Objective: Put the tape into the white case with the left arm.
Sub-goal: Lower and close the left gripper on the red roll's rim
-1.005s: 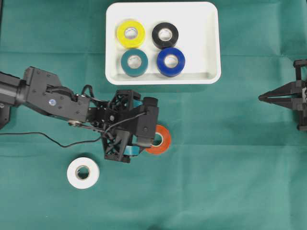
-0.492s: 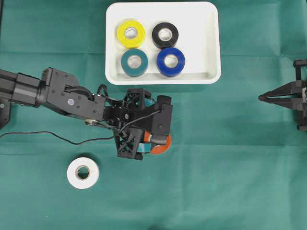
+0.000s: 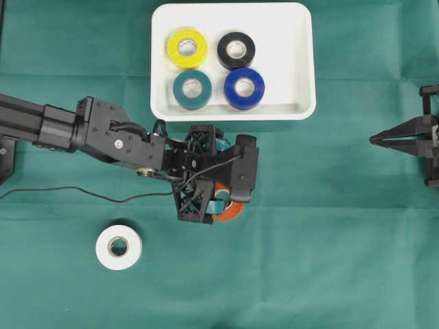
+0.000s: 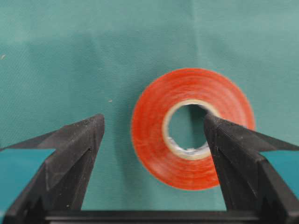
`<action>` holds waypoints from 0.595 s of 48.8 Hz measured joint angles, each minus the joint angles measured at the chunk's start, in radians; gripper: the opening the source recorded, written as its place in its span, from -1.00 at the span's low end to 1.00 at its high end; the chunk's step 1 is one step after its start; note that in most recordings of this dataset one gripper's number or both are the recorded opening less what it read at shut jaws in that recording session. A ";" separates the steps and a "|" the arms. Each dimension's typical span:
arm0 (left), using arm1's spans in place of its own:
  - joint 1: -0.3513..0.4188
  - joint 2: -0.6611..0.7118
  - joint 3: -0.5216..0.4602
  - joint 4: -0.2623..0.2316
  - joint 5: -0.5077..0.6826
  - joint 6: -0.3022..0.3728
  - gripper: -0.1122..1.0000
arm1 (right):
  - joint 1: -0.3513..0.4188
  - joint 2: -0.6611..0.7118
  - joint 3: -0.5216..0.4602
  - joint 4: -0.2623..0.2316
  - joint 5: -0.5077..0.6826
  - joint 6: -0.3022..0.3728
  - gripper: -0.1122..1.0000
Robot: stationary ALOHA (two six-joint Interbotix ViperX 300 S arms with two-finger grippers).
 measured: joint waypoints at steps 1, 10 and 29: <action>0.002 0.005 0.000 0.000 0.000 0.000 0.70 | 0.000 0.000 0.000 0.000 0.000 0.000 -0.97; 0.011 0.037 -0.002 0.000 0.000 0.000 0.67 | 0.000 0.000 0.002 0.000 0.000 0.000 -0.97; 0.011 0.063 -0.009 0.000 0.000 -0.002 0.29 | 0.000 0.000 0.003 0.000 0.000 0.000 -0.97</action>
